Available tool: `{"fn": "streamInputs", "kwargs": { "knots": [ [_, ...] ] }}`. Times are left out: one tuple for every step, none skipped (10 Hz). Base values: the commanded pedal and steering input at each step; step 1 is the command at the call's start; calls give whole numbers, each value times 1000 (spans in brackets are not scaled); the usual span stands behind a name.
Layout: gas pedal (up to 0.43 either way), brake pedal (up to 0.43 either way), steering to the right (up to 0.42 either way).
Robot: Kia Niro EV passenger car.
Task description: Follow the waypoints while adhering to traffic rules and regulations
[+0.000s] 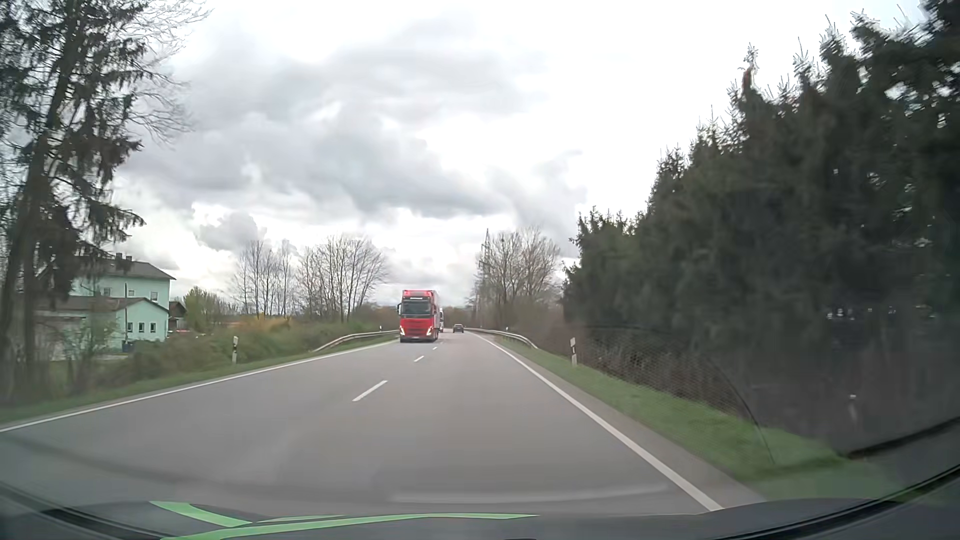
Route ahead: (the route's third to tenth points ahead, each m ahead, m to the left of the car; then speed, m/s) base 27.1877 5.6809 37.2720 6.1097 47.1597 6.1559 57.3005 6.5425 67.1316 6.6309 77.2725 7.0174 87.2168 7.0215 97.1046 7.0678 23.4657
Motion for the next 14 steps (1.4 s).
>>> {"fn": "streamInputs", "kwargs": {
  "knots": [
    [228, 0, -1],
    [228, 0, -2],
    [228, 0, -1],
    [228, 0, -2],
    [228, 0, -1],
    [228, 0, -1],
    [228, 0, -1],
    [228, 0, -1],
    [228, 0, -1],
    [228, 0, -1],
    [228, 0, -1],
    [228, 0, -1],
    [228, 0, -1],
    [228, 0, -1]
  ]
}}
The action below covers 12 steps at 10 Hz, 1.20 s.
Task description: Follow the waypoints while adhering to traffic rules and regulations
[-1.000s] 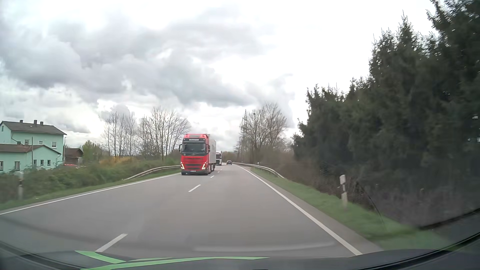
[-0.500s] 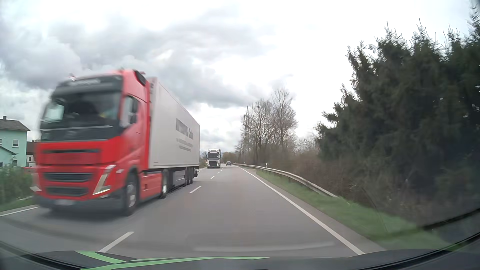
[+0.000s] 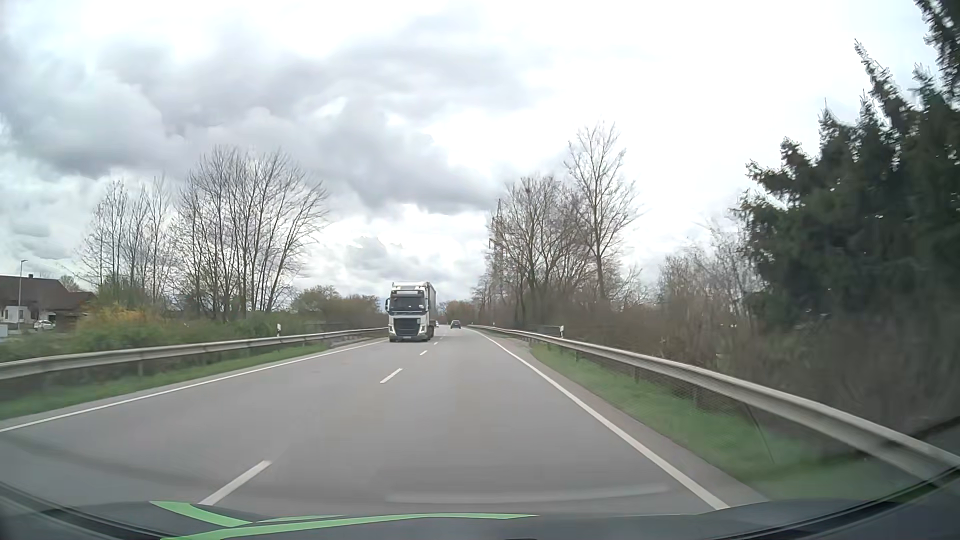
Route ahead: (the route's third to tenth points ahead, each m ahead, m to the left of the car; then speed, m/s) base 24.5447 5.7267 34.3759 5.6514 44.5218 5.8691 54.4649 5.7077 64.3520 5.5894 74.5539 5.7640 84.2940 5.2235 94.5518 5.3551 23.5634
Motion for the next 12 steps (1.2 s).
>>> {"fn": "streamInputs", "kwargs": {
  "knots": [
    [228, 0, -1],
    [240, 0, -1],
    [240, 0, -1],
    [240, 0, -1],
    [248, 0, -1],
    [248, 0, -1],
    [248, 0, -1],
    [248, 0, -1],
    [248, 0, -1],
    [248, 0, -1],
    [248, 0, -1],
    [248, 0, -1]
  ]
}}
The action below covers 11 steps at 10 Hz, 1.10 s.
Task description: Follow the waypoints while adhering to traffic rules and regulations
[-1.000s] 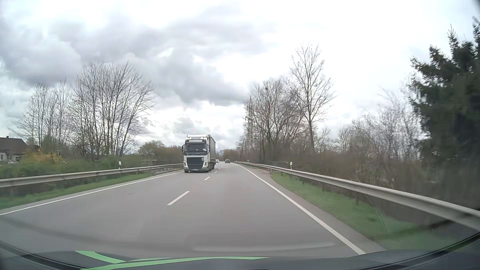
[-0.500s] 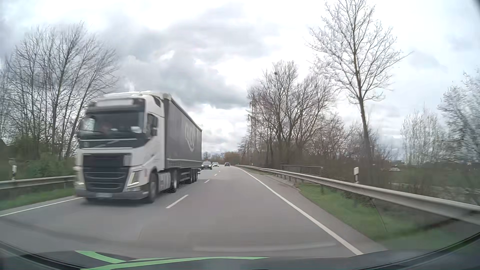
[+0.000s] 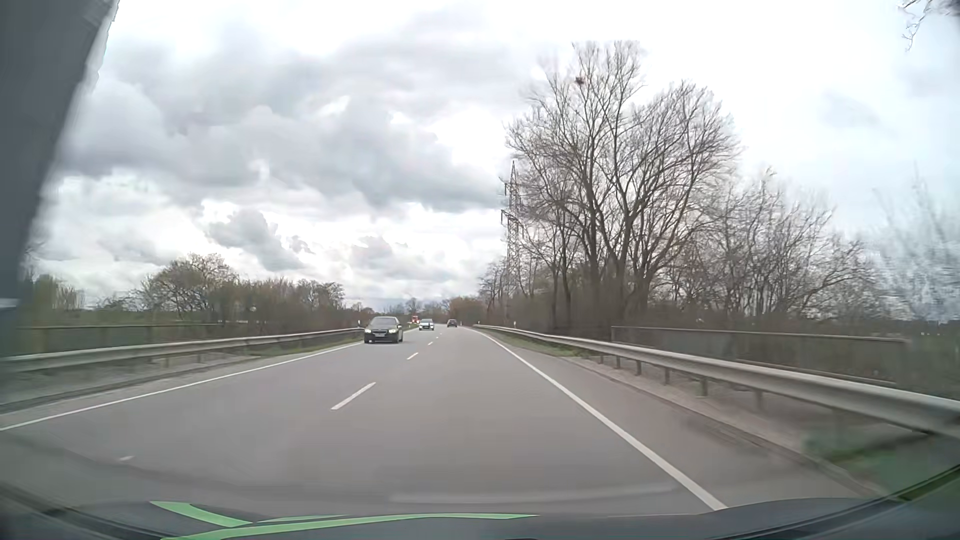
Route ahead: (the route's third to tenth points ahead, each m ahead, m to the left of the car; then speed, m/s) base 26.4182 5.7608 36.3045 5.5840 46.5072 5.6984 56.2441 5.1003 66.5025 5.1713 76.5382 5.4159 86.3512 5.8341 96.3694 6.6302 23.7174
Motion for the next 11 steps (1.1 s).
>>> {"fn": "streamInputs", "kwargs": {
  "knots": [
    [248, 0, -1],
    [248, 0, -2],
    [248, 0, -2],
    [248, 0, -2],
    [248, 0, -2],
    [248, 0, -2],
    [248, 0, -2],
    [248, 0, -2],
    [248, 0, -3],
    [248, 0, -3],
    [248, 0, -3]
  ]
}}
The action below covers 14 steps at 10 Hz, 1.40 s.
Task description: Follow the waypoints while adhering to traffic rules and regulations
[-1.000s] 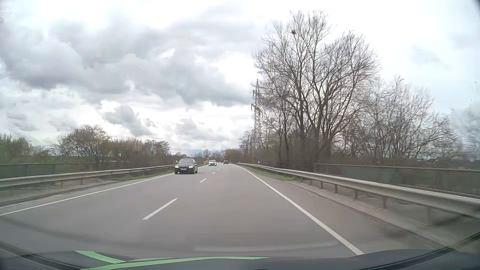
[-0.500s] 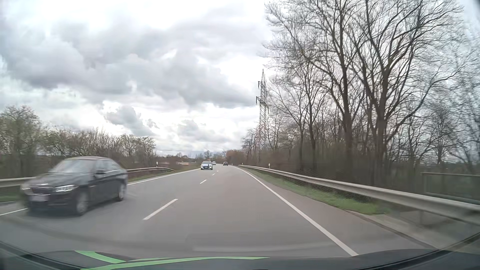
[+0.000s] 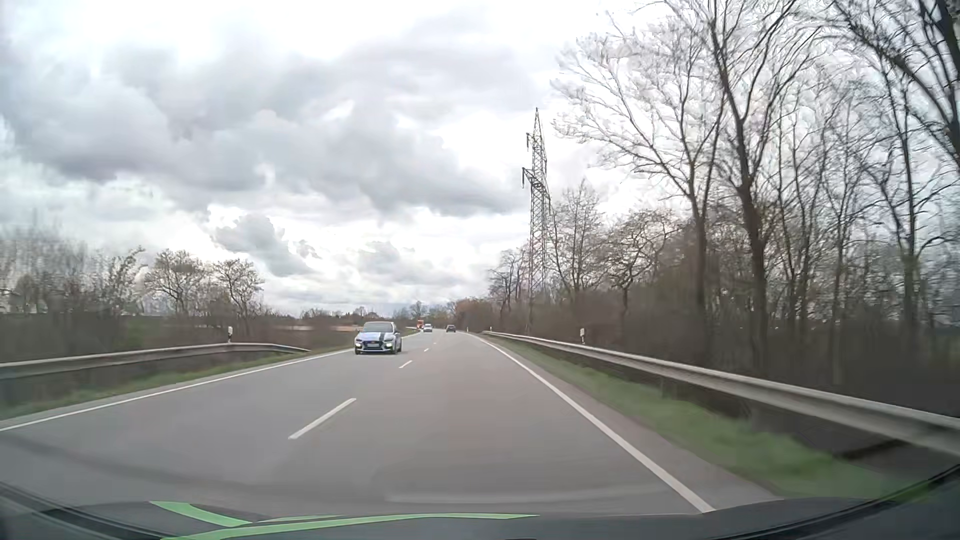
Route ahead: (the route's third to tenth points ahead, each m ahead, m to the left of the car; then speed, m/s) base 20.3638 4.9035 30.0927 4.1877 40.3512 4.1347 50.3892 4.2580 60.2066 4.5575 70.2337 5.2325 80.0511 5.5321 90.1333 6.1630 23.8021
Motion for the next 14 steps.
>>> {"fn": "streamInputs", "kwargs": {
  "knots": [
    [248, 0, -3],
    [248, 0, -4],
    [248, 0, -4],
    [248, 0, -4],
    [248, 0, -4],
    [248, 0, -4],
    [248, 0, -4],
    [248, 0, -4],
    [248, 0, -4],
    [248, 0, -4],
    [248, 0, -4],
    [248, 0, -4],
    [248, 0, -4],
    [248, 0, -4]
  ]
}}
